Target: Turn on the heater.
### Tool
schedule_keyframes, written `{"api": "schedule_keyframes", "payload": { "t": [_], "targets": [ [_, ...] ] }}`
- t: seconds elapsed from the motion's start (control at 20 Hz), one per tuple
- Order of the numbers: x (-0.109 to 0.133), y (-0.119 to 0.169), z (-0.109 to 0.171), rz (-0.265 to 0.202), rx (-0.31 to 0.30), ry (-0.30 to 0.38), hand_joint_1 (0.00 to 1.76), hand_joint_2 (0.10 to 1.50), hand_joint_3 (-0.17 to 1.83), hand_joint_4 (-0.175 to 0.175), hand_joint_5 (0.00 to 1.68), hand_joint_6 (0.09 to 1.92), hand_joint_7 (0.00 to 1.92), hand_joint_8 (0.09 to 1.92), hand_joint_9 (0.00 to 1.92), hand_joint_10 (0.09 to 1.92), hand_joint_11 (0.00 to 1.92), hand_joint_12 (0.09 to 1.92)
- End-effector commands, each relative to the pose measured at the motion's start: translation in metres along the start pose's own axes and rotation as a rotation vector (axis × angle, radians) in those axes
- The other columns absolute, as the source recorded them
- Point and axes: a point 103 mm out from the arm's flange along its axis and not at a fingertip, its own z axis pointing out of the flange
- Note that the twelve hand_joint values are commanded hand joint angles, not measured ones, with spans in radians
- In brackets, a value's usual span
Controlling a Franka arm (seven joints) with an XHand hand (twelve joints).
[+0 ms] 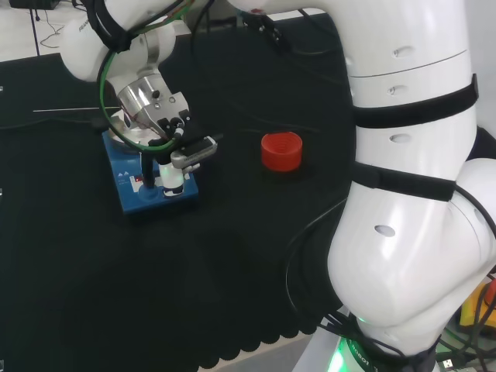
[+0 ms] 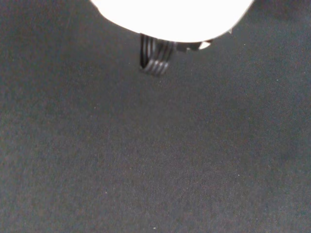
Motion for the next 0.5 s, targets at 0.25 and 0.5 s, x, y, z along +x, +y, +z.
{"api": "schedule_keyframes", "payload": {
  "t": [0.25, 0.5],
  "targets": [
    [0.004, -0.019, -0.016, 0.008, -0.015, -0.021, 1.46, 0.45, 1.39, -0.015, 0.43, 0.12, 1.58, 1.66, 1.64, 1.49, 1.53, 1.51],
    [0.002, -0.044, -0.033, 0.014, -0.063, -0.018, 1.46, 0.45, 1.39, -0.016, 0.44, 0.11, 1.59, 1.66, 1.64, 1.49, 1.53, 1.51]
  ]
}}
